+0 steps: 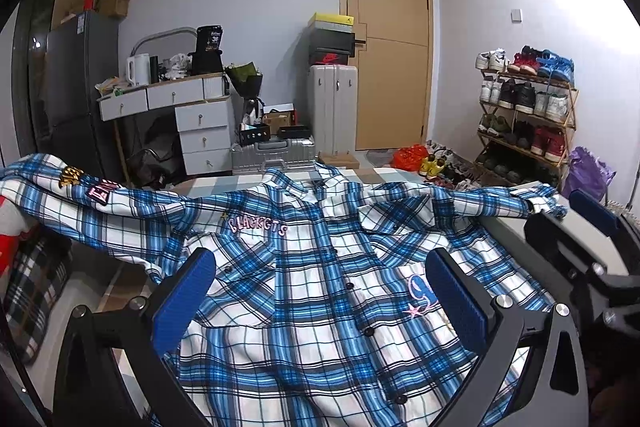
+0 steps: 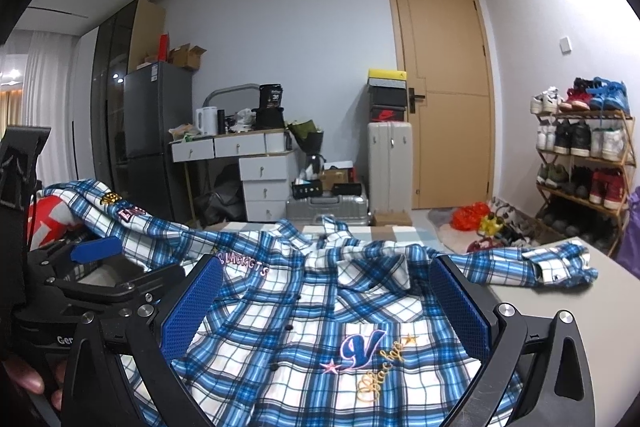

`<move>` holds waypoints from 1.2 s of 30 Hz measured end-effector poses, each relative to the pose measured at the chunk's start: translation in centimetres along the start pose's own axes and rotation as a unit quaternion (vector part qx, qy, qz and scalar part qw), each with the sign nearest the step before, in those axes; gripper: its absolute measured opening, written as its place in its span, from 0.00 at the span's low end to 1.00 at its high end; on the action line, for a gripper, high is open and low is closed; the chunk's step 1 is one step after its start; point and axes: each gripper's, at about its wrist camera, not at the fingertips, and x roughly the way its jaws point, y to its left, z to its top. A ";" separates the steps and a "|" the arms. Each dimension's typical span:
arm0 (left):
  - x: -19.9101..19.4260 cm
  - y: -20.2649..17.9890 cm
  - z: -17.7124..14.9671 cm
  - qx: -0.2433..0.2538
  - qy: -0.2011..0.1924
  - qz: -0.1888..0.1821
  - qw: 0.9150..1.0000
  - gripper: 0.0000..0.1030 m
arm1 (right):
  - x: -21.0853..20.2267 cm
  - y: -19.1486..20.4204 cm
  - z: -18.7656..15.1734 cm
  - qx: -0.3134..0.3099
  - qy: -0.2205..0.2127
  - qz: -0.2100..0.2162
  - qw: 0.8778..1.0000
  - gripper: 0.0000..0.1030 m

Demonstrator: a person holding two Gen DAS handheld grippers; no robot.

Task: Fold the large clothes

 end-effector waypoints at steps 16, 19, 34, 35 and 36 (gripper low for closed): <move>2.3 -2.1 -1.1 0.025 0.069 -0.020 0.997 0.99 | 5.5 -16.7 3.6 -0.067 0.158 -0.121 0.978 1.00; 2.6 -3.4 -1.4 0.056 0.078 -0.027 0.995 0.99 | 7.9 -21.6 3.0 -0.056 0.205 -0.151 0.966 1.00; 4.0 -5.1 -1.7 0.113 0.103 -0.029 0.988 0.99 | 16.5 -28.6 -2.8 -0.080 0.338 -0.113 0.931 0.89; 4.1 -5.1 -1.8 0.113 0.105 -0.029 0.988 0.99 | 16.9 -28.6 -3.0 -0.093 0.344 -0.117 0.927 0.83; 4.1 -5.2 -1.8 0.114 0.105 -0.029 0.987 0.99 | 17.1 -28.9 -3.2 -0.100 0.349 -0.120 0.924 0.73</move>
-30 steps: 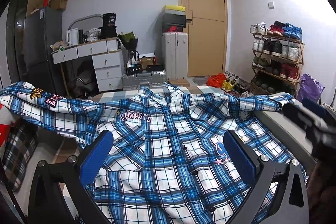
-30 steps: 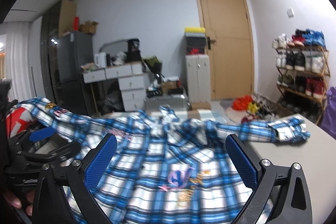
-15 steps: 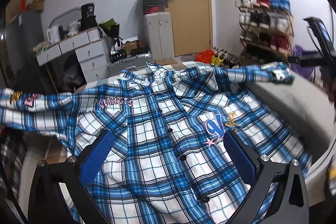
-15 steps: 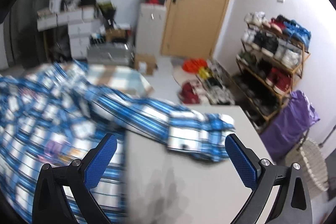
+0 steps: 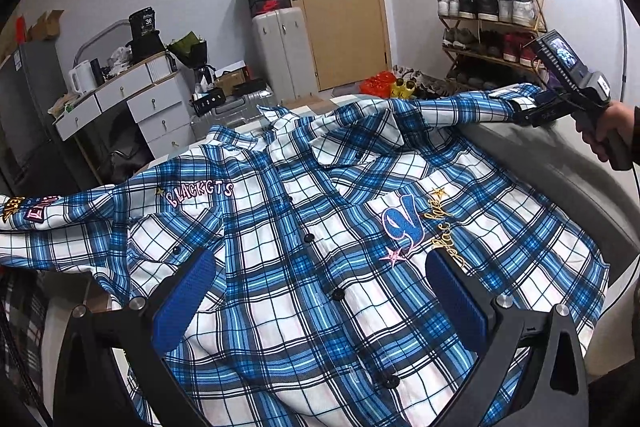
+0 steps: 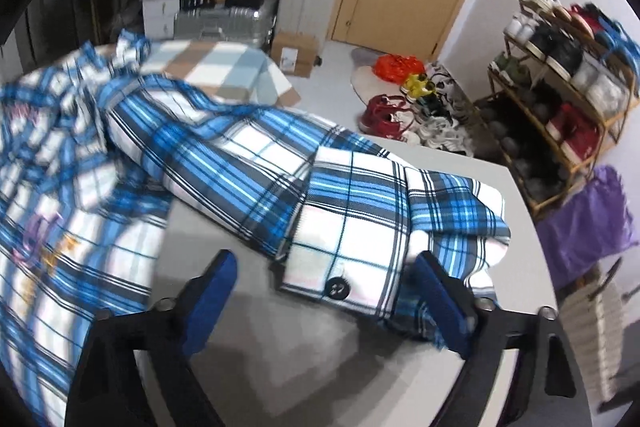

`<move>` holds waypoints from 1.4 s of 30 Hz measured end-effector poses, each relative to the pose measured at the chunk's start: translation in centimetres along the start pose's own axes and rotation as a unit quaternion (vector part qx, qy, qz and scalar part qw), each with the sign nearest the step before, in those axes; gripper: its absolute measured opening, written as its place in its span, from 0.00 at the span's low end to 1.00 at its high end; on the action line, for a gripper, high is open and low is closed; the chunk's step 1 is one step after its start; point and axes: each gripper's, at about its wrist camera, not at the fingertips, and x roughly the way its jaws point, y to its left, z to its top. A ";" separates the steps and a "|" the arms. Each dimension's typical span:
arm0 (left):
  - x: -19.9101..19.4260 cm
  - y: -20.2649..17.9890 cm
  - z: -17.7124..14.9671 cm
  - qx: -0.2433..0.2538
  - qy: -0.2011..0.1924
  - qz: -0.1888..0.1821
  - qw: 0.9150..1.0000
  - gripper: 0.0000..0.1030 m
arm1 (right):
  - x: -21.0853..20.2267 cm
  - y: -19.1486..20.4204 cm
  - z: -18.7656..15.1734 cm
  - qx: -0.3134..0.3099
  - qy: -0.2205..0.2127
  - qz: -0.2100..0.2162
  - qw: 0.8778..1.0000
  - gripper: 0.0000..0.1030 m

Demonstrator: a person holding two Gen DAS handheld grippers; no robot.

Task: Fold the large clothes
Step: 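Grasp the buttoned sleeve cuff with the right gripper and lift it, then fold the held sleeve across the shirt front with the right gripper, then release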

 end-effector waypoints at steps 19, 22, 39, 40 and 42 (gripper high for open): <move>0.8 -0.4 0.1 -0.006 0.010 0.003 1.000 0.99 | -6.9 -11.5 0.6 0.290 -0.135 0.042 0.947 0.08; 0.6 -0.2 0.2 -0.010 0.008 0.001 1.000 0.99 | -9.6 -15.8 -0.1 0.373 -0.159 0.015 0.914 0.08; 0.1 1.7 -0.2 -0.006 -0.009 0.014 1.000 0.99 | -16.8 -21.6 6.6 0.425 -0.187 -0.105 0.879 0.07; 0.1 2.1 -0.2 -0.006 -0.010 0.018 1.000 0.99 | -17.4 -21.1 7.3 0.410 -0.198 -0.101 0.884 0.07; 0.0 2.9 -0.3 -0.012 -0.010 0.019 1.000 0.99 | -18.7 -18.9 9.7 0.375 -0.220 -0.093 0.896 0.07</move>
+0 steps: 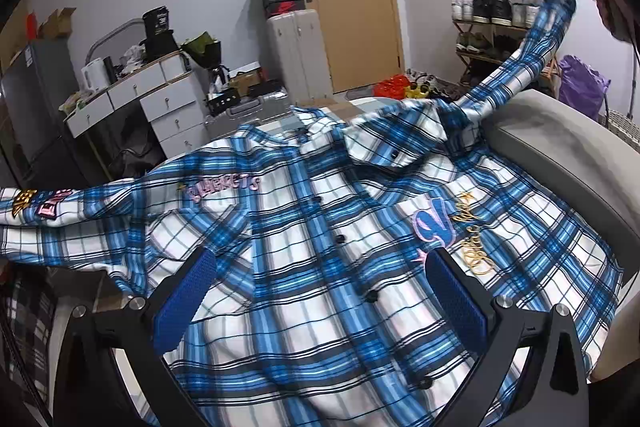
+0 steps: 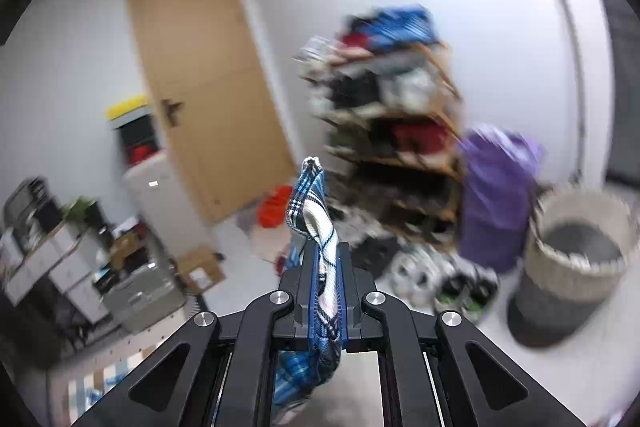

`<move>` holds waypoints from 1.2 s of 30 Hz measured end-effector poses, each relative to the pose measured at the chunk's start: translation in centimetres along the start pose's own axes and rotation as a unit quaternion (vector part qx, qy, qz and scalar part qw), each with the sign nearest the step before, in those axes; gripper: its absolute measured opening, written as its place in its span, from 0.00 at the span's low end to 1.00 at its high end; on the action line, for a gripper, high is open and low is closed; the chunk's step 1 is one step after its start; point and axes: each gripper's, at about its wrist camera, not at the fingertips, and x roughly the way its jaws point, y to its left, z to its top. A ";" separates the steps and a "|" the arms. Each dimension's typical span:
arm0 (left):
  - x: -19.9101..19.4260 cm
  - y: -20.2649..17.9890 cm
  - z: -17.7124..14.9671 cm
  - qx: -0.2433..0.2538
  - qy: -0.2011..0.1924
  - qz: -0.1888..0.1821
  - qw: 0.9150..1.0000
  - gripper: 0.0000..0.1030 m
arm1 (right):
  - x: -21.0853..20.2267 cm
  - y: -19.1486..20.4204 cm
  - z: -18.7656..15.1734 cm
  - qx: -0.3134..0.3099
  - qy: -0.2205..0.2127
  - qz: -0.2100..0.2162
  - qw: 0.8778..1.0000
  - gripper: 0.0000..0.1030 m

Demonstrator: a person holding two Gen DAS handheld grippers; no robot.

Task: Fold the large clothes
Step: 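Fold the held sleeve across the shirt front with the right gripper, then release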

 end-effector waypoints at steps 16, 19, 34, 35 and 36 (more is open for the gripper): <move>-5.3 11.6 -1.9 -0.140 -0.044 0.004 0.989 0.99 | -9.6 36.8 -14.3 -0.194 0.057 0.309 0.929 0.07; -5.9 13.6 -2.3 -0.167 -0.049 0.004 0.985 0.99 | -8.5 42.3 -21.9 -0.208 0.123 0.350 0.905 0.07; -5.4 14.2 -1.8 -0.168 -0.056 0.000 0.984 0.99 | -2.0 48.1 -47.9 -0.209 0.395 0.412 0.794 0.14; -5.4 14.1 -1.7 -0.166 -0.056 0.000 0.985 0.99 | -1.6 47.9 -48.3 -0.213 0.412 0.412 0.784 0.19; -5.5 14.2 -1.7 -0.165 -0.056 0.000 0.985 0.99 | -1.5 47.9 -48.4 -0.218 0.422 0.414 0.777 0.34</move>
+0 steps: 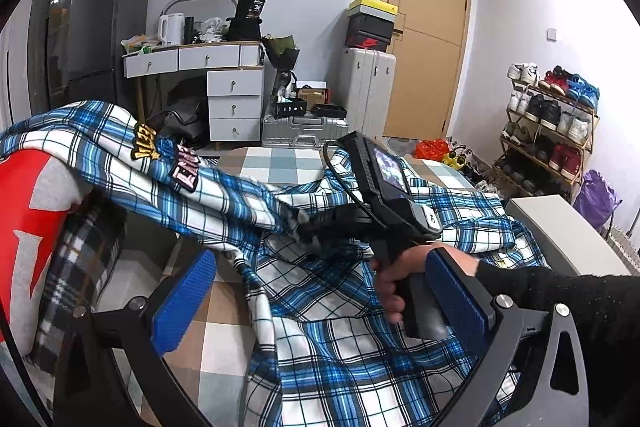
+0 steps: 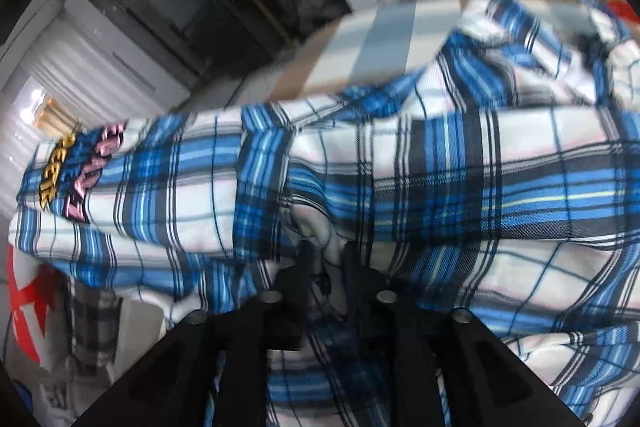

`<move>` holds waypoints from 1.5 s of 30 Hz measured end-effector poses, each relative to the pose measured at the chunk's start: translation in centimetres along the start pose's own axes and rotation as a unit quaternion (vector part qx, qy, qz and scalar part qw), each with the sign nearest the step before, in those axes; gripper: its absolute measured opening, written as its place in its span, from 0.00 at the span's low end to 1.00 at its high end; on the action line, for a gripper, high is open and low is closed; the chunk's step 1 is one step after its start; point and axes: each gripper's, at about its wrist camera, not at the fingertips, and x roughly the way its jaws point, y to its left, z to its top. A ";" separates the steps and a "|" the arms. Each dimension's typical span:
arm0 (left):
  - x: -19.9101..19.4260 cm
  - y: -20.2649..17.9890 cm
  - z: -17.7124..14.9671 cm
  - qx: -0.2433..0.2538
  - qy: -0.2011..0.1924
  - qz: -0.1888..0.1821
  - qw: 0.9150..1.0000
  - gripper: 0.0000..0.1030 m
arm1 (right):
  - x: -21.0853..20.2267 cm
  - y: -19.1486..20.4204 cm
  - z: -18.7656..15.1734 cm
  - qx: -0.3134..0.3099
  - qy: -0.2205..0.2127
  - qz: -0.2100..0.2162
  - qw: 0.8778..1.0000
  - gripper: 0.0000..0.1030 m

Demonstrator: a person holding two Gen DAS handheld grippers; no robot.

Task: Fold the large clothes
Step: 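Fold the held sleeve across the shirt front with the right gripper, then release, then grasp the other sleeve cuff with the left gripper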

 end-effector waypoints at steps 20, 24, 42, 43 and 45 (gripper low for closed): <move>0.8 -1.0 -0.9 0.019 0.014 0.020 1.000 0.99 | -17.9 -22.7 -1.5 0.129 -0.051 -0.179 0.974 0.93; 1.5 -1.3 -1.1 0.028 0.025 0.029 0.999 0.99 | -16.2 -23.3 -1.2 0.110 -0.044 -0.199 0.973 0.99; 1.7 -2.3 -1.1 0.030 0.027 0.055 0.998 0.99 | -25.5 -12.2 -6.9 0.025 -0.231 -0.180 0.956 1.00; 1.4 -2.3 -1.1 0.031 0.020 0.057 0.998 0.99 | -26.1 -11.3 -7.9 0.023 -0.242 -0.172 0.955 1.00; 1.1 -2.3 -0.9 0.026 0.013 0.061 0.998 0.99 | -27.3 -8.7 -11.0 0.022 -0.277 -0.140 0.950 1.00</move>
